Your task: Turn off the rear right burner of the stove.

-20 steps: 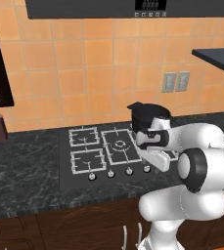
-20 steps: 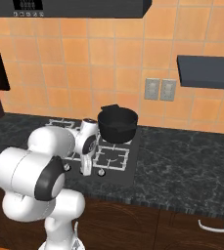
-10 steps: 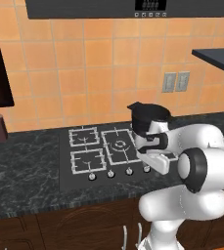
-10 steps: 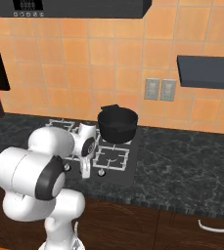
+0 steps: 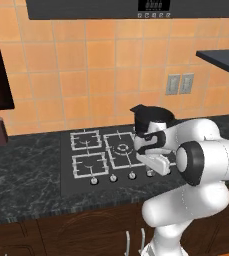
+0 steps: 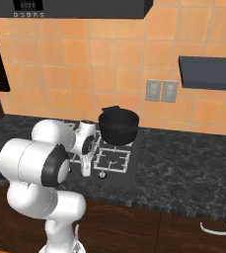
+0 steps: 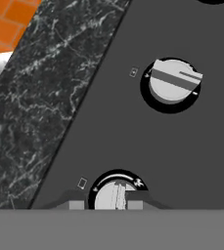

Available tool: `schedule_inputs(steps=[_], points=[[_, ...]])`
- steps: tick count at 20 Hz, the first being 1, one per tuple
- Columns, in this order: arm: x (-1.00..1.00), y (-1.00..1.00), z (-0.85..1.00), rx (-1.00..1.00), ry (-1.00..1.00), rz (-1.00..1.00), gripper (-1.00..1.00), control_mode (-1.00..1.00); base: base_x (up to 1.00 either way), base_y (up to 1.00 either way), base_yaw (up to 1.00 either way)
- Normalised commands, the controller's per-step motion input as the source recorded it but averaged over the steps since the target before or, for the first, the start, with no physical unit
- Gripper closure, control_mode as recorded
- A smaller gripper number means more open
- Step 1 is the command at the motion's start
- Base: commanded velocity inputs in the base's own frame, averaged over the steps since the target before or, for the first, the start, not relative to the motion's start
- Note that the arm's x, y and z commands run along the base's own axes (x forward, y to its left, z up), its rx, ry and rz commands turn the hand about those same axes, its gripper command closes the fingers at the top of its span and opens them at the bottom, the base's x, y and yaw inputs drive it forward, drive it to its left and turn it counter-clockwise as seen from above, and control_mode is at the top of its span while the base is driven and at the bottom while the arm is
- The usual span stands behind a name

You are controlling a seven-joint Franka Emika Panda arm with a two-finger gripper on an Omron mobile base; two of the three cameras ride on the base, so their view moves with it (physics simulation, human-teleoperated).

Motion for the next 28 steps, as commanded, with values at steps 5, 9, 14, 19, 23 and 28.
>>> schedule_inputs(steps=[5,9,14,19,23,28], points=[[-0.12,0.03,-0.29,-0.04,0.01,0.0,1.0,-1.0,0.0,0.0,0.0],[-0.06,0.07,-0.26,0.0,0.0,-0.07,1.0,-1.0,0.0,0.0,0.0],[-0.16,0.0,-0.3,0.0,-0.01,-0.12,1.0,-1.0,0.0,0.0,0.0],[-0.21,0.0,-0.31,0.0,0.0,-0.19,1.0,-1.0,0.0,0.0,0.0],[-0.23,0.0,-0.28,0.0,0.0,-0.22,1.0,-1.0,0.0,0.0,0.0],[-0.24,0.0,-0.25,0.0,0.0,-0.24,1.0,-1.0,0.0,0.0,0.0]])
